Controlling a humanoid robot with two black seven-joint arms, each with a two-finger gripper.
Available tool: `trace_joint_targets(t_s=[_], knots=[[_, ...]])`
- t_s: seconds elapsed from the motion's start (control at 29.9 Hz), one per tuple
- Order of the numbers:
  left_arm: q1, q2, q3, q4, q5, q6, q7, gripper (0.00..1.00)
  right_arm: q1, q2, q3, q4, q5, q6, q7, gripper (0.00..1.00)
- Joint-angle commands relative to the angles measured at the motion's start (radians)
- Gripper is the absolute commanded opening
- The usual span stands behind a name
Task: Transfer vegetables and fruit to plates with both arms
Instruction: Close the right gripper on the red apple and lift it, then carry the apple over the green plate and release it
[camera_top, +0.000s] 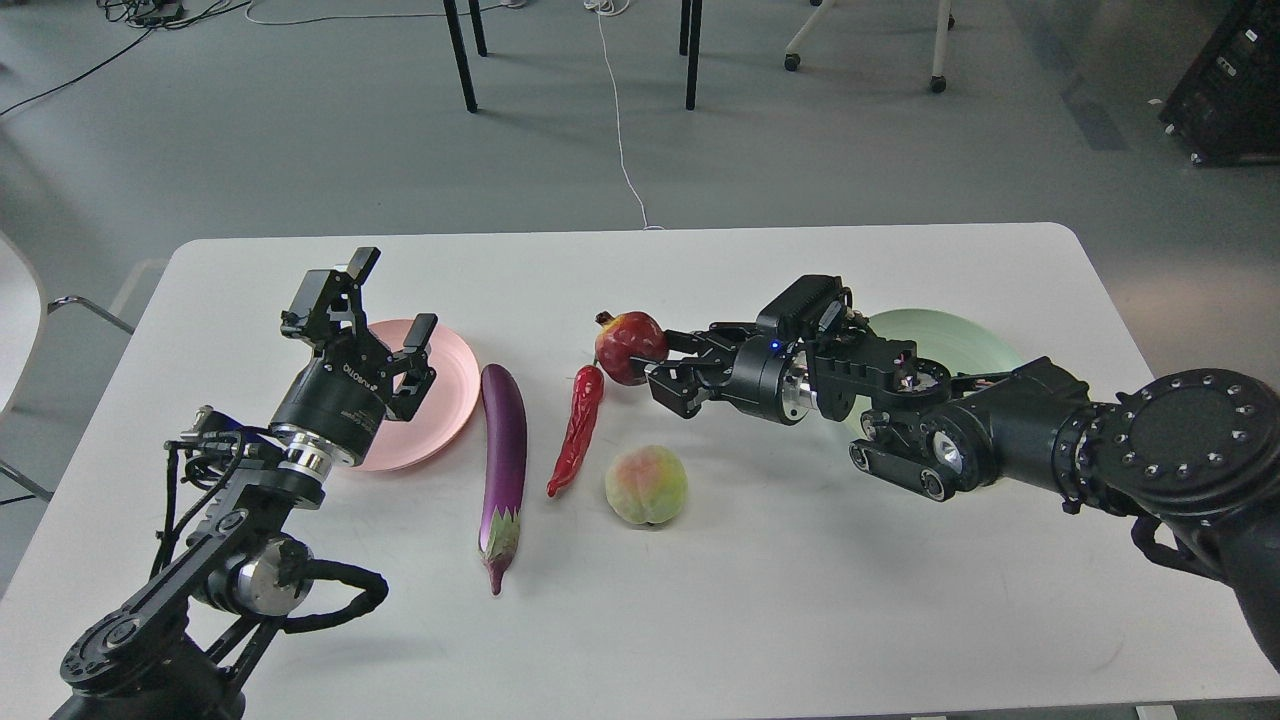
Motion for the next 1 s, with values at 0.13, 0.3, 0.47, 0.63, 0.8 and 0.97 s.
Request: trace_joint_targets(t_s=[0.13, 0.3, 0.47, 0.63, 0.8, 0.97], knots=[[0.0, -0.002, 0.0, -0.009, 0.0, 0.0, 0.0, 0.99, 0.178, -0.014, 0.016, 0.156, 0.008, 0.016, 0.0, 0.46], [0.0, -0.005, 0.0, -0.017, 0.0, 0.0, 0.0, 0.99, 0.236, -0.268, 0.007, 0.32, -0.014, 0.023, 0.0, 0.46], [0.0, -0.008, 0.002, -0.017, 0.002, 0.0, 0.002, 0.99, 0.238, -0.515, 0.002, 0.431, -0.15, 0.023, 0.0, 0.46], [0.001, -0.009, 0.005, -0.017, 0.002, 0.0, 0.002, 0.99, 0.186, -0.693, -0.006, 0.458, -0.296, 0.023, 0.0, 0.46], [0.0, -0.015, 0.006, -0.018, 0.003, 0.0, 0.002, 0.99, 0.129, -0.773, -0.012, 0.448, -0.383, 0.023, 0.0, 0.46], [0.0, -0.017, 0.006, -0.02, 0.003, 0.0, 0.002, 0.99, 0.058, -0.776, -0.012, 0.347, -0.437, 0.023, 0.0, 0.47]])
